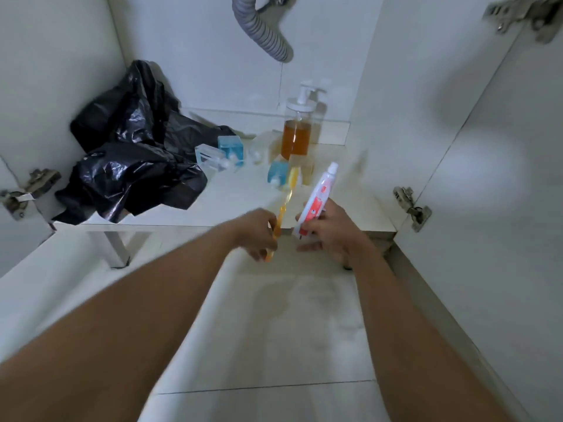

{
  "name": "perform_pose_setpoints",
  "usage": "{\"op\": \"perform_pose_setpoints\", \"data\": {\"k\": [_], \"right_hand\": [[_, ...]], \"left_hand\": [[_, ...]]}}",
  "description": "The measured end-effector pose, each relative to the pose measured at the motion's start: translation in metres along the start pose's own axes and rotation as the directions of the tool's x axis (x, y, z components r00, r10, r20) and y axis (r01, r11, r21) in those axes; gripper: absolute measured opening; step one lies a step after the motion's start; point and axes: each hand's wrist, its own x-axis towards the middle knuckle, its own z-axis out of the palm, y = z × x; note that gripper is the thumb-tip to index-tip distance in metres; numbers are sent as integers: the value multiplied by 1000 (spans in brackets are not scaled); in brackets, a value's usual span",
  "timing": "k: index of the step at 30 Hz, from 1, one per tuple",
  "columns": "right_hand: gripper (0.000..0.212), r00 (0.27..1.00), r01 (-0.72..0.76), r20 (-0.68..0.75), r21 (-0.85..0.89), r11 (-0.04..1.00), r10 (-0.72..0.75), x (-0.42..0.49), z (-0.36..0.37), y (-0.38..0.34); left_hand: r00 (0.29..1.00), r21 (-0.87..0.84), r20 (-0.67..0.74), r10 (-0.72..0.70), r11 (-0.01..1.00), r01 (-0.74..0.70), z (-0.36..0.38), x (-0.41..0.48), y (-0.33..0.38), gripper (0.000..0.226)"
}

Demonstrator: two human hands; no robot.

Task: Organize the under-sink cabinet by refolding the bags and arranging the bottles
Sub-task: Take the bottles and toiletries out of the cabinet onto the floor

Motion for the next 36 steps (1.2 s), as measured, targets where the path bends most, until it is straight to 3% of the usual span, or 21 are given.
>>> {"op": "perform_pose_setpoints", "data": {"k": [3,6,11,17,19,21,24,27,31,36], "right_hand": [[22,995,-83,-57,-111,990,77,-24,-5,51],[9,984,-176,-73,-292,940,161,-40,-1,99],[51,945,-315,-78,-481,818,318,-48,28,162],[42,921,-336,-112,-714,614,374,-49,53,185],[53,925,-309,-108,-775,552,365,-48,54,186],[66,929,-290,-106,-803,521,353,-44,54,189],[48,940,-298,-151,-800,521,307,-38,54,195],[48,961,-241,-130,-824,513,242,-37,55,202],[66,941,-333,-231,-755,565,247,-35,58,203],[32,940,-341,-283,-770,539,189,-36,52,189]], "left_hand": [[997,-156,63,-54,986,64,65,-16,-43,19],[975,-196,91,-201,957,215,112,-27,-91,28],[935,-185,73,-346,917,354,155,-34,-122,40],[924,-65,38,-380,922,382,178,-31,-120,32],[923,-20,43,-382,923,383,184,-30,-122,37],[925,12,43,-377,926,376,190,-28,-124,41],[929,9,64,-364,931,364,195,-22,-122,39],[934,4,69,-349,937,350,199,-14,-121,41],[936,16,77,-343,939,343,199,-10,-117,41],[935,95,75,-346,936,338,194,-9,-114,47]]}}
